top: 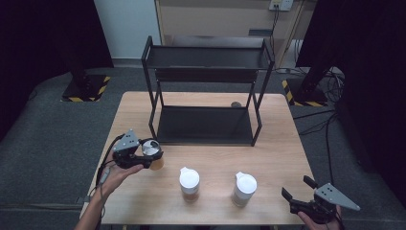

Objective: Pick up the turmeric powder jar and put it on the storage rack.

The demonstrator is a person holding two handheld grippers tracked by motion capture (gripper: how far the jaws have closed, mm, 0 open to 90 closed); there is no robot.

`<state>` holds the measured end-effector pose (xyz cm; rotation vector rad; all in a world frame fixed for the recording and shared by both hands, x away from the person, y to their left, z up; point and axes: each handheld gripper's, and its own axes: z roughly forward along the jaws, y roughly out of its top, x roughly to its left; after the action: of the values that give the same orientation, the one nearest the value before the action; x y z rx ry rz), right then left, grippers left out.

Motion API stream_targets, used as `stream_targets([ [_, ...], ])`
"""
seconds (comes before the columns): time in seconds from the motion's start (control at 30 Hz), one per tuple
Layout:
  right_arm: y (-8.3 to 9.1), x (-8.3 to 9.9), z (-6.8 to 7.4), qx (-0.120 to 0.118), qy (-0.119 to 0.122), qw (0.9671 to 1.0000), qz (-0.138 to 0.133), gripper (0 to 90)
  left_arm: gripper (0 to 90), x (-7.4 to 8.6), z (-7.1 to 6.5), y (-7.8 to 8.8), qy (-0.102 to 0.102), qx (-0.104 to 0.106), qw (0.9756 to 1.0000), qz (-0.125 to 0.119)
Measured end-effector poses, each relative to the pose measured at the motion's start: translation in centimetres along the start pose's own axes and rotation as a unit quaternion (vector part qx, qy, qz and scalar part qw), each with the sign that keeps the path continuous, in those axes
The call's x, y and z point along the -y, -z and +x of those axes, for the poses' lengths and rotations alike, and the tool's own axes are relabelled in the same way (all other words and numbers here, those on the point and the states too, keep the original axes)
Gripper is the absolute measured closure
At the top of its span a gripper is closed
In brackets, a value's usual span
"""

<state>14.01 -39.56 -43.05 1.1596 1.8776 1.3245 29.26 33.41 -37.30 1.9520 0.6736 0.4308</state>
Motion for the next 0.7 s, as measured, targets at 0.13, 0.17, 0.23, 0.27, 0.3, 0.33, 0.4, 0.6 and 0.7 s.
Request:
stream_targets([
  [0.13, 0.0, 0.0, 0.0, -0.001, 0.0, 1.0, 0.0, 6.5, 34.2, -1.0, 0.1, -1.3, -0.002, 0.008, 1.0, 0.002],
  [0.17, 0.0, 0.0, 0.0, -0.001, 0.0, 1.0, 0.0, 6.5, 34.3, -1.3, 0.2, -1.6, -0.002, 0.01, 0.9999, 0.002],
  [0.23, 0.0, 0.0, -0.1, -0.001, 0.0, 1.0, 0.0, 6.5, 34.2, -1.8, 0.3, -2.3, -0.004, 0.012, 0.9999, 0.001],
  [0.27, 0.0, 0.0, -0.1, -0.001, -0.001, 1.0, 0.0, 6.5, 34.2, -2.0, 0.3, -2.5, -0.004, 0.013, 0.9999, 0.001],
  [0.3, 0.0, 0.0, -0.1, -0.001, -0.001, 1.0, 0.0, 6.5, 34.2, -2.3, 0.4, -2.9, -0.003, 0.013, 0.9999, 0.002],
  [0.33, 0.0, 0.0, -0.1, -0.002, -0.001, 1.0, 0.0, 6.5, 34.2, -2.6, 0.5, -3.2, -0.005, 0.014, 0.9999, 0.003],
  [0.4, 0.0, 0.0, -0.1, -0.002, -0.001, 1.0, 0.0, 6.5, 34.2, -3.1, 0.5, -3.7, -0.006, 0.014, 0.9999, 0.004],
  [0.6, 0.0, 0.0, -0.1, -0.003, -0.001, 1.0, 0.0, 6.5, 34.2, -4.5, 0.9, -5.1, -0.002, 0.012, 0.9999, 0.006],
  [0.7, 0.0, 0.0, -0.1, -0.004, -0.001, 1.0, 0.0, 6.5, 34.2, -5.1, 1.2, -5.7, -0.001, 0.008, 0.9999, 0.007],
])
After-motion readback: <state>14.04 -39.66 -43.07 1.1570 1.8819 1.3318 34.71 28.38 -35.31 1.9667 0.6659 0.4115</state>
